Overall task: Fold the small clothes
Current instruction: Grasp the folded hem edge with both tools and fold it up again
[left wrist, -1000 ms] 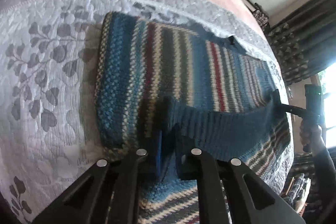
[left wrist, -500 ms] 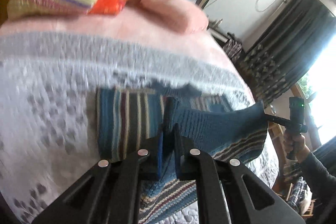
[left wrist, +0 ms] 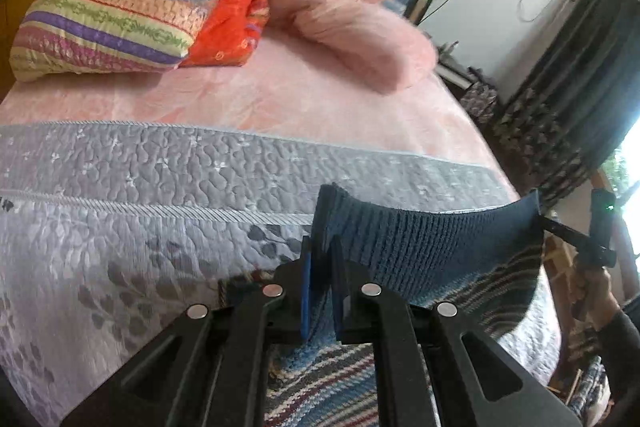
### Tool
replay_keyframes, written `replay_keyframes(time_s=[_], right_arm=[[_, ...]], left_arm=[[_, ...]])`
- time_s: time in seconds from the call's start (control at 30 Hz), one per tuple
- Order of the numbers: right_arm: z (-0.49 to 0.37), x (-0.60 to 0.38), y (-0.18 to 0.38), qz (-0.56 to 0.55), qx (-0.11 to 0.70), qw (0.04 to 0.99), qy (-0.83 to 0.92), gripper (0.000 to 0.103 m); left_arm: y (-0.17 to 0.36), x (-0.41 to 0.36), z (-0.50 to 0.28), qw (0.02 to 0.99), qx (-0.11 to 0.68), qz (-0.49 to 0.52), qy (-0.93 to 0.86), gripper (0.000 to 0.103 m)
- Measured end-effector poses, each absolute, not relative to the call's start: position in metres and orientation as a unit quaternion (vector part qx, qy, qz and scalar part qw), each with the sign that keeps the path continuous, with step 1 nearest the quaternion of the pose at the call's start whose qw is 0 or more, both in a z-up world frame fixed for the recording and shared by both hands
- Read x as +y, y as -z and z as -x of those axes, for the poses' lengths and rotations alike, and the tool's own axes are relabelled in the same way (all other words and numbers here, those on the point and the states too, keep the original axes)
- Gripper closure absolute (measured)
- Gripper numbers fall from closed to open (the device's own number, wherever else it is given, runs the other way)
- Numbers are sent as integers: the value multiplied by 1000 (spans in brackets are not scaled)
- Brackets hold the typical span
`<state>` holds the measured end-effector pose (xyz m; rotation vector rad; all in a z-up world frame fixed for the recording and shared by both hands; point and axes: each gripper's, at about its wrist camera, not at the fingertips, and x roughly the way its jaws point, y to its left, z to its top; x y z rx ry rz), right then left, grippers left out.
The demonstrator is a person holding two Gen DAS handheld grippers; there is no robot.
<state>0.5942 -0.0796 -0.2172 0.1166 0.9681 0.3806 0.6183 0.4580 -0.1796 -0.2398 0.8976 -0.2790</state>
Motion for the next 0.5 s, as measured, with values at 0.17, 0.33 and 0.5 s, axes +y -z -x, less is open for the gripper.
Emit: replay_keyframes(time_s=[0.17,0.33,0.5], right_arm=[[-631,-69,254,-42,490,857,-154,97],[-661,-63,294,-36,520,843,-137,97],[-678,-60,335,-42,554,822,-126,97]], left_arm=[[214,455,-657,872,462,121,109,95],[260,455,-693,849,506,123,83,95],[308,460,-713,825,546,134,60,95]])
